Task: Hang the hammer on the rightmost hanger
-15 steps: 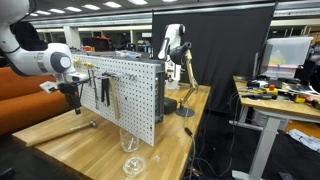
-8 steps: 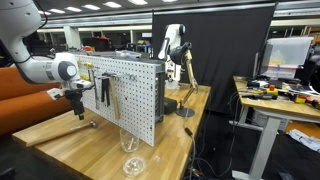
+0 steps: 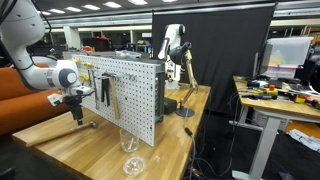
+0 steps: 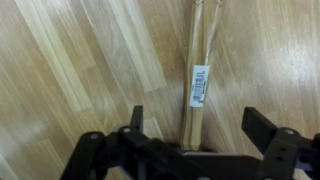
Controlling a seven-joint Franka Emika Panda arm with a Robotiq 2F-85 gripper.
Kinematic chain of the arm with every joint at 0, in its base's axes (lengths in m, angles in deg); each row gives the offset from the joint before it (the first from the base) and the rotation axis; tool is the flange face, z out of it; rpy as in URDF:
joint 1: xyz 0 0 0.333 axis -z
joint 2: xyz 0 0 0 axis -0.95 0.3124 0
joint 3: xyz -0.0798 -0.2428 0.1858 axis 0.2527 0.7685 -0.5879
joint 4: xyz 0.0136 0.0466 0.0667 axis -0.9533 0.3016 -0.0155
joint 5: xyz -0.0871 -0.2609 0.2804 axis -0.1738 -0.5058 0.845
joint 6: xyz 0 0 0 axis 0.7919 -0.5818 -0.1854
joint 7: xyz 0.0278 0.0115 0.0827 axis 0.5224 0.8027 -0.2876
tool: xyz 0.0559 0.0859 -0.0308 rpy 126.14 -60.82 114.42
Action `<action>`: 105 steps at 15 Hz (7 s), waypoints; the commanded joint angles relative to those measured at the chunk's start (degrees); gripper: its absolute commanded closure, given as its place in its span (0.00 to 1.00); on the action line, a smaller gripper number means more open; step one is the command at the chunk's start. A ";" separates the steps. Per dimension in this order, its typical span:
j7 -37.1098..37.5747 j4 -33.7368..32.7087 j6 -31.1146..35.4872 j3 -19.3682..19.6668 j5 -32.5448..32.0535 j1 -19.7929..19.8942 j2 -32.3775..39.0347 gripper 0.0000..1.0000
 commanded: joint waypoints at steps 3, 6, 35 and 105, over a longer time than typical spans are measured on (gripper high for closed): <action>-1.39 -3.39 0.89 1.65 1.28 -1.49 3.07 0.04; -1.80 -4.34 0.75 1.61 1.72 -1.38 4.94 0.03; -1.23 19.98 10.03 4.21 -4.54 -4.17 -24.17 0.94; 33.79 41.68 5.23 13.66 -74.00 12.71 -61.72 0.77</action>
